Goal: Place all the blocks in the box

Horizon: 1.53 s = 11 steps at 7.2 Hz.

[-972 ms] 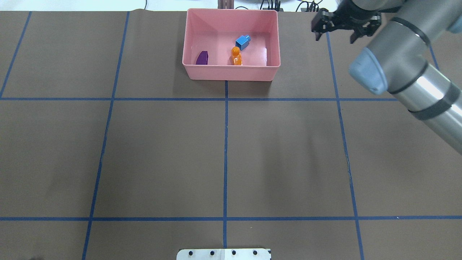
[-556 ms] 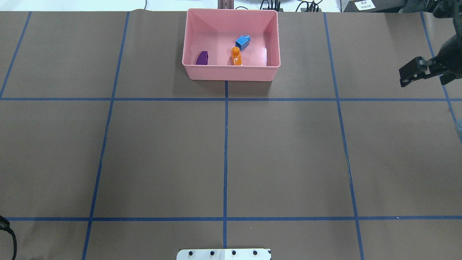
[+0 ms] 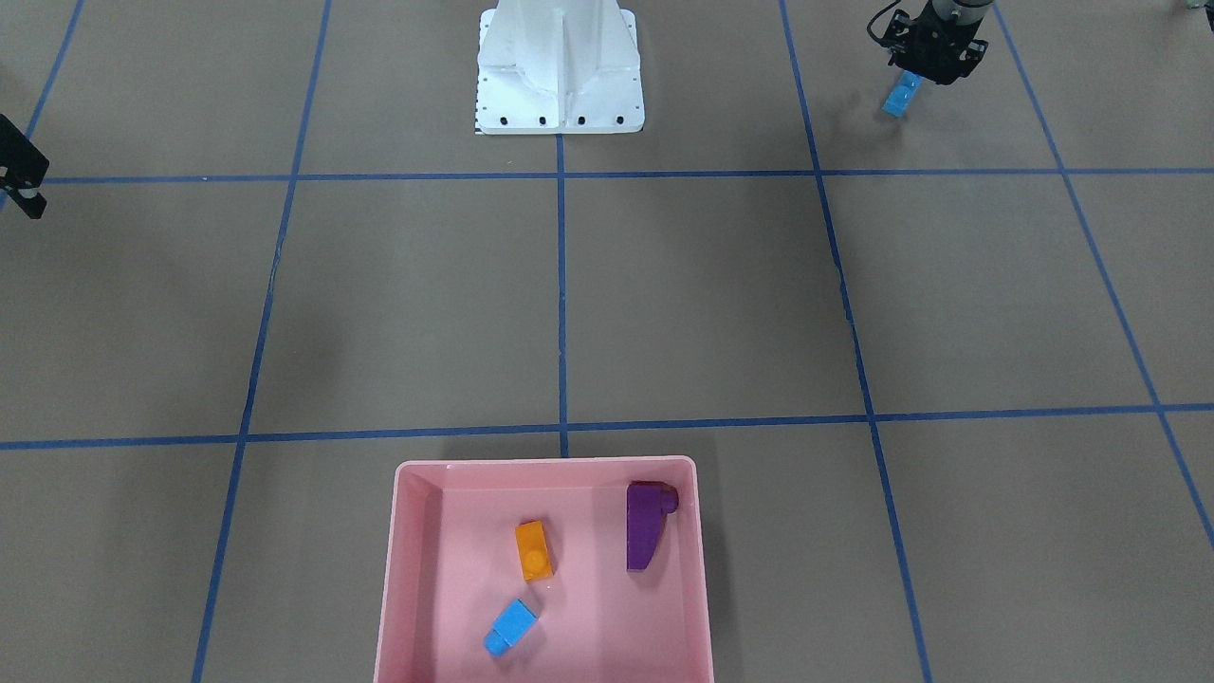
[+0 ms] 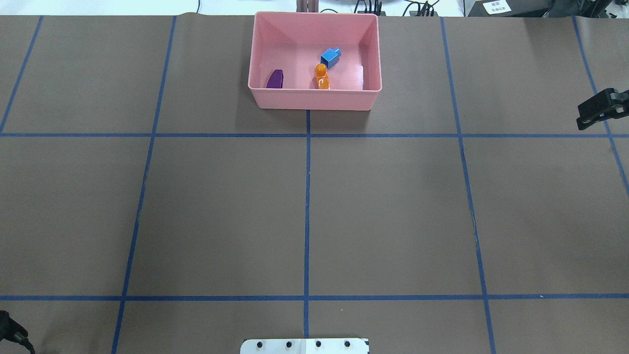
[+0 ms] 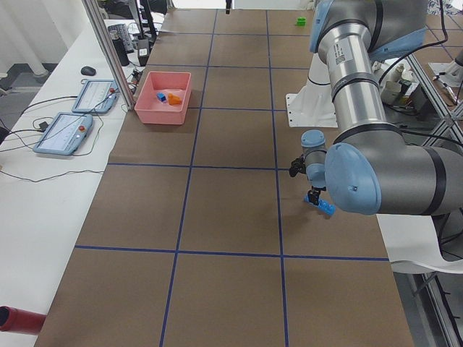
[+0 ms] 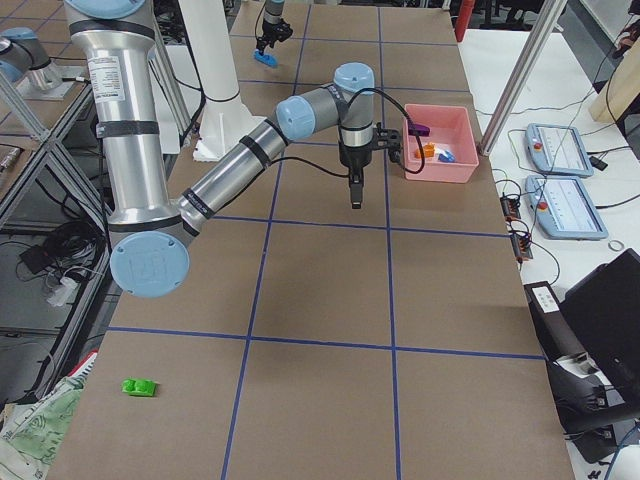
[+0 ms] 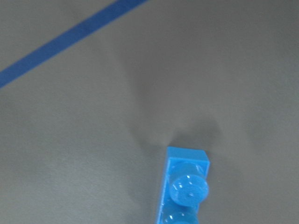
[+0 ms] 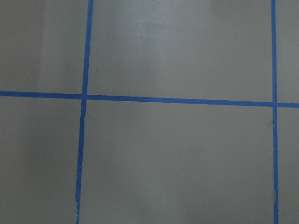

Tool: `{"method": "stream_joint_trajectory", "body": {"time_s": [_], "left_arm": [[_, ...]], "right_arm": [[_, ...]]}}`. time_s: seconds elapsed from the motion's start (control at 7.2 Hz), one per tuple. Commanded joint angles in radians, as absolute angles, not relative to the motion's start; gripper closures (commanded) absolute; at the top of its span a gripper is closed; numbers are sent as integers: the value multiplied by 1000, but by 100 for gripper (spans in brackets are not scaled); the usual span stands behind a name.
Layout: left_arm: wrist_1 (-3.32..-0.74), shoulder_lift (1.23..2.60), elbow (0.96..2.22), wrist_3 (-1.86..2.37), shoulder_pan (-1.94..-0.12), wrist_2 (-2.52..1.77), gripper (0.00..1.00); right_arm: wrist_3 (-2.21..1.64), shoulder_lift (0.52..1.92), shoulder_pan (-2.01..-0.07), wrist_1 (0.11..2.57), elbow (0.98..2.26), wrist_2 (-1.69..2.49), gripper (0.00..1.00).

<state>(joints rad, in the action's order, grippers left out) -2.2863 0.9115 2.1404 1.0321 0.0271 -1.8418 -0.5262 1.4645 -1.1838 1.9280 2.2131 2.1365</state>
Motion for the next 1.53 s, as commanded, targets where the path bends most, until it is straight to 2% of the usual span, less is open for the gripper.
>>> {"method": "stream_joint_trajectory", "body": {"time_s": [0.0, 0.83, 0.97, 1.11, 1.25, 1.39], "left_arm": [[-2263, 917, 2134, 1034, 41, -1841, 31], [-2172, 1006, 2122, 1035, 44, -1842, 32], [-2171, 1006, 2120, 1034, 44, -1842, 37], [-2171, 1006, 2112, 1034, 44, -1842, 46], [-2171, 1005, 2114, 1034, 43, -1842, 66], [-2171, 1005, 2114, 1034, 43, -1842, 92]], "right_arm": [[-525, 1471, -1186, 1930, 2214, 2138, 0], [-477, 1532, -1190, 1921, 2217, 2141, 0], [-477, 1532, -1190, 1921, 2215, 2146, 0], [-477, 1532, -1189, 1921, 2215, 2148, 0], [-477, 1531, -1189, 1921, 2215, 2148, 0], [-477, 1528, -1189, 1921, 2215, 2148, 0]]}}
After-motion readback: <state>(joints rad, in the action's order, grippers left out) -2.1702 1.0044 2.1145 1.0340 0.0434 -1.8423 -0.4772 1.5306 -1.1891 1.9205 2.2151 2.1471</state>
